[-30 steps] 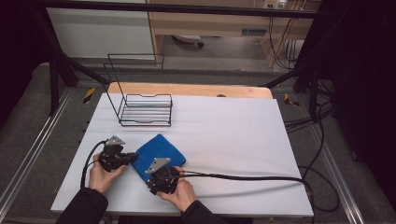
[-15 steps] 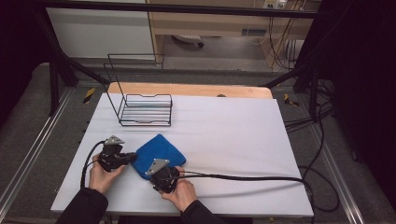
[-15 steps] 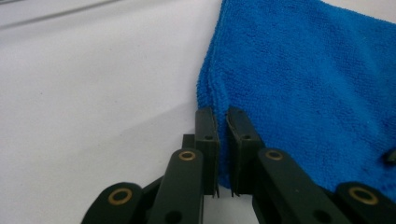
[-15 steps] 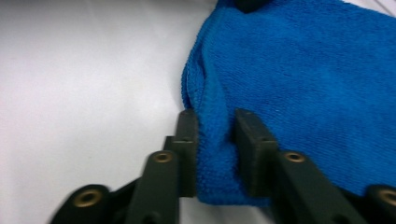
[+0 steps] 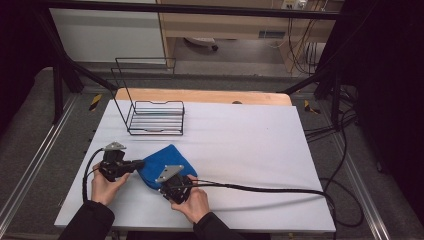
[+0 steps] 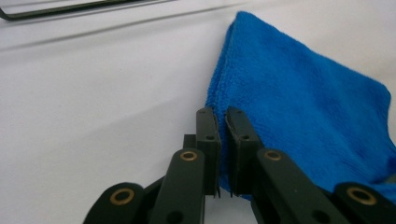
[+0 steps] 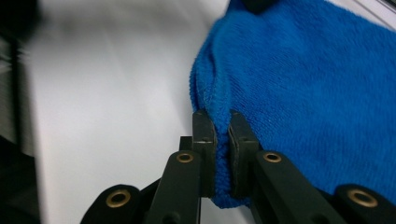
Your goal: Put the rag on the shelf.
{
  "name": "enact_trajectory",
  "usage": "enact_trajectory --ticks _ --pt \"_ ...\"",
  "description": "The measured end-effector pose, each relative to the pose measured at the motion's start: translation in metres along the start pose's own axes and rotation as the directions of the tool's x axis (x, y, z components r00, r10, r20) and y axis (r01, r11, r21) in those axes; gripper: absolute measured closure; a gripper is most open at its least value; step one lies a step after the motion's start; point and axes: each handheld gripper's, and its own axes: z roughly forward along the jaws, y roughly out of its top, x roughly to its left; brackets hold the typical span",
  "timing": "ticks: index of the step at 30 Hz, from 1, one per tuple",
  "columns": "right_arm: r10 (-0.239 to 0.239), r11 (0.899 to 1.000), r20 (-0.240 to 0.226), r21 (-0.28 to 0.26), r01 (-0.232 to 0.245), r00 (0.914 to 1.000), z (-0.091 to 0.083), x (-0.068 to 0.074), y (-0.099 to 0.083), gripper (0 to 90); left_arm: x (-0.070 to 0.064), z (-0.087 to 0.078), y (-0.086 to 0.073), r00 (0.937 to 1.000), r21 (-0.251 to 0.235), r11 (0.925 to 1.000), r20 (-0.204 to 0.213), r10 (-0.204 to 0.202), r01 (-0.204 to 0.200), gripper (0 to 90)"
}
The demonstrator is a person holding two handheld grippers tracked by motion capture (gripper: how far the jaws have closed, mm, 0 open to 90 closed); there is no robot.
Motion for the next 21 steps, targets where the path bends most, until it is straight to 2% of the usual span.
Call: enact_trajectory --ticks 3,6,7,8,9,10,11,12,13,14,15,16,17,18,19,20,21 --pt "-0.001 1.000 -0.020 0.004 0.001 0.9998 0.001 0.007 0.008 84.5 0.001 -0.004 0.002 0.9999 0.004 0.9999 -0.011 0.010 -0.010 84.8" --pt "0.029 1.000 -0.061 0.003 -0.029 0.9977 0.011 0.015 0.016 83.7 0.003 -0.005 0.001 0.9995 0.014 0.9998 -0.025 0.018 -0.018 84.8" --pt "0.029 1.000 -0.061 0.003 -0.029 0.9977 0.011 0.015 0.016 83.7 0.004 -0.005 0.001 0.9993 0.020 0.9996 -0.031 0.019 -0.018 84.8" --pt "0.065 0.998 -0.078 -0.008 -0.066 0.9949 0.017 0.018 0.019 78.8 0.008 -0.005 -0.002 0.9987 0.025 0.9995 -0.048 0.019 -0.018 84.7" --pt "0.065 0.998 -0.078 -0.008 -0.066 0.9949 0.017 0.018 0.019 78.8 0.008 -0.005 -0.002 0.9987 0.025 0.9995 -0.048 0.019 -0.018 84.7" --pt "0.102 0.994 -0.107 -0.031 -0.106 0.9890 0.017 0.015 0.020 65.5 0.010 -0.004 -0.003 0.9986 0.031 0.9994 -0.050 0.017 -0.016 84.6" --pt "0.097 0.993 -0.110 -0.051 -0.104 0.9891 0.014 0.013 0.021 58.9 0.012 -0.001 -0.005 0.9987 0.043 0.9990 -0.050 0.012 -0.009 84.5" --pt "0.097 0.993 -0.110 -0.051 -0.104 0.9891 0.014 0.013 0.021 58.9 0.012 -0.001 -0.005 0.9987 0.043 0.9990 -0.050 0.012 -0.009 84.4" --pt "0.093 0.993 -0.101 -0.068 -0.100 0.9905 0.009 0.010 0.021 53.0 0.013 0.000 -0.006 0.9985 0.047 0.9988 -0.052 0.014 -0.012 84.4" --pt "0.091 0.992 -0.095 -0.080 -0.099 0.9913 0.003 0.007 0.021 52.2 0.014 0.000 -0.007 0.9984 0.050 0.9986 -0.054 0.019 -0.016 84.3" --pt "0.115 0.988 -0.073 -0.097 -0.122 0.9906 -0.010 -0.005 0.020 46.9 0.014 0.001 -0.007 0.9983 0.048 0.9987 -0.054 0.021 -0.019 83.8" --pt "0.115 0.988 -0.073 -0.097 -0.122 0.9906 -0.010 -0.005 0.020 46.9 0.014 0.001 -0.007 0.9981 0.045 0.9987 -0.056 0.028 -0.025 83.8" --pt "0.124 0.988 -0.050 -0.092 -0.128 0.9911 -0.016 -0.012 0.018 46.5 0.013 0.001 -0.008 0.9979 0.042 0.9987 -0.057 0.031 -0.028 83.5" --pt "0.148 0.986 0.024 -0.078 -0.145 0.9887 -0.023 -0.028 0.011 45.3 0.013 0.001 -0.008 0.9978 0.039 0.9987 -0.058 0.034 -0.031 83.0" --pt "0.167 0.985 0.055 -0.062 -0.163 0.9845 -0.026 -0.036 0.005 45.6 0.013 0.001 -0.009 0.9975 0.036 0.9987 -0.059 0.039 -0.037 82.8" --pt "0.176 0.984 0.074 -0.051 -0.172 0.9816 -0.027 -0.042 -0.002 46.1 0.013 0.001 -0.009 0.9973 0.038 0.9985 -0.060 0.041 -0.039 82.6" --pt "0.176 0.984 0.074 -0.051 -0.172 0.9816 -0.027 -0.042 -0.002 46.1 0.013 0.001 -0.010 0.9971 0.040 0.9983 -0.063 0.044 -0.041 82.6"
